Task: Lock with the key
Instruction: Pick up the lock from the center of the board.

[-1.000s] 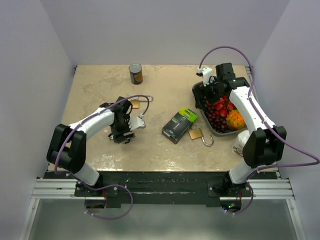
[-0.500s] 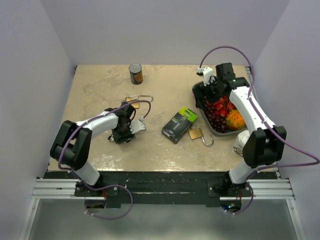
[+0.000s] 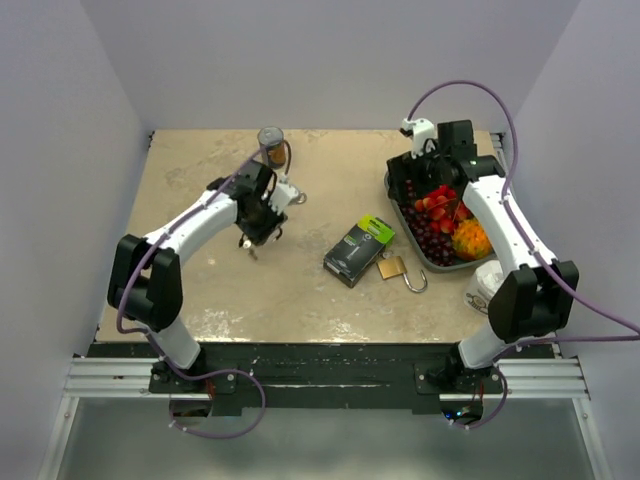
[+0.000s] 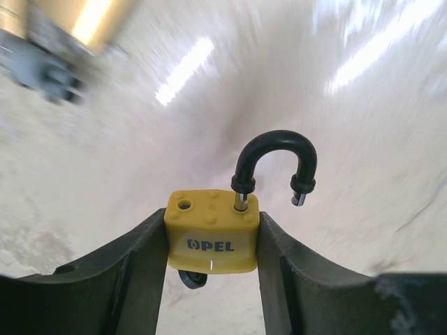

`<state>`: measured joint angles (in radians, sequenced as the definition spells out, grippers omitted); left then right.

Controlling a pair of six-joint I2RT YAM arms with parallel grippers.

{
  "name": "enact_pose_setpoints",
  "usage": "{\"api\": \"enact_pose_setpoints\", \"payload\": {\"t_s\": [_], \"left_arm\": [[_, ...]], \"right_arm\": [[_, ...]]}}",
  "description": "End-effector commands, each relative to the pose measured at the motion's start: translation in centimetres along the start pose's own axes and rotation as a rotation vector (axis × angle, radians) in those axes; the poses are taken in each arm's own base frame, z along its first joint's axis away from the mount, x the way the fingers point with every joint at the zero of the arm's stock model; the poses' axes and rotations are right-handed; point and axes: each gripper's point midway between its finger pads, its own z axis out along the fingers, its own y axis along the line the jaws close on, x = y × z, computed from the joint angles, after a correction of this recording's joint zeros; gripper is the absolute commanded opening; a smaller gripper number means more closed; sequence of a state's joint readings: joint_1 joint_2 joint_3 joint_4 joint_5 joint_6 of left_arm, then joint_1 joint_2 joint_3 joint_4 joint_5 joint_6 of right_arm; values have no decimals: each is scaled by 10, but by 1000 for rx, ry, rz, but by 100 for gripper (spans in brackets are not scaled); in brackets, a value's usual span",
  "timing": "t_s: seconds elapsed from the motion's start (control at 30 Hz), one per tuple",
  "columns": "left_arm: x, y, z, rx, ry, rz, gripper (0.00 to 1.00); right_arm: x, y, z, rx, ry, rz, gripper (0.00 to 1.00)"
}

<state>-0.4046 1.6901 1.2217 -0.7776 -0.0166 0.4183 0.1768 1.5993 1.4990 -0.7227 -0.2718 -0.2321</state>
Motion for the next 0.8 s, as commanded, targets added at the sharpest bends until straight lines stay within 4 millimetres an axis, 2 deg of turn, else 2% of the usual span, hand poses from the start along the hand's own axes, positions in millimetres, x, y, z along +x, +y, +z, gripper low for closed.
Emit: {"api": "enact_pose_setpoints", "payload": {"t_s": [0.0, 0.03, 0.07, 0.1, 0.13, 0.17, 0.2, 0.23, 0.27, 0.3, 0.33, 0.37, 0.4, 0.47, 0.5, 0.57, 0.6, 0.67, 0.7, 0.77], "left_arm": [[-67, 8, -40, 40, -197, -263, 0], [-81, 14, -52, 38, -243, -290, 0], [-86, 17, -55, 36, -256, -366, 0], [-92, 20, -59, 35, -275, -404, 0], [-101, 28, -68, 25, -307, -433, 0], [-106, 30, -74, 42, -324, -536, 0], [-114, 33, -83, 63, -366, -571, 0], [-122, 37, -94, 97, -422, -611, 0], [-128, 40, -101, 112, -463, -705, 0], [-145, 49, -122, 120, -579, -731, 0], [-149, 45, -129, 205, -628, -752, 0], [-168, 50, -155, 237, -752, -801, 0], [-172, 46, -158, 273, -780, -824, 0], [-189, 47, -179, 345, -873, -905, 0], [-194, 45, -182, 382, -881, -938, 0], [-205, 44, -186, 463, -889, -1034, 0], [-207, 41, -187, 515, -877, -1099, 0], [-212, 40, -191, 562, -897, -1144, 0], [-211, 38, -188, 592, -877, -1202, 0], [-212, 36, -187, 622, -862, -1240, 0]], "right_arm": [[-74, 9, -37, -3, -294, 20, 99], [-86, 14, -44, -19, -348, 16, 99], [-91, 17, -48, -36, -378, 47, 99], [-90, 21, -47, -52, -393, 63, 99], [-106, 28, -58, -84, -476, 49, 99], [-110, 34, -62, -110, -513, 94, 99], [-104, 38, -57, -133, -522, 117, 99], [-119, 44, -65, -162, -606, 101, 99], [-117, 51, -65, -187, -622, 139, 99], [-122, 55, -67, -200, -649, 142, 99], [-131, 65, -69, -222, -687, 135, 99], [-133, 67, -65, -216, -691, 170, 99], [-140, 79, -63, -236, -709, 168, 99], [-145, 83, -58, -221, -730, 218, 99], [-153, 94, -60, -230, -769, 217, 99], [-159, 97, -55, -204, -801, 264, 98], [-165, 110, -56, -224, -829, 262, 98], [-170, 125, -49, -257, -836, 267, 99], [-173, 141, -45, -291, -833, 253, 99], [-181, 155, -44, -300, -844, 240, 99]]}}
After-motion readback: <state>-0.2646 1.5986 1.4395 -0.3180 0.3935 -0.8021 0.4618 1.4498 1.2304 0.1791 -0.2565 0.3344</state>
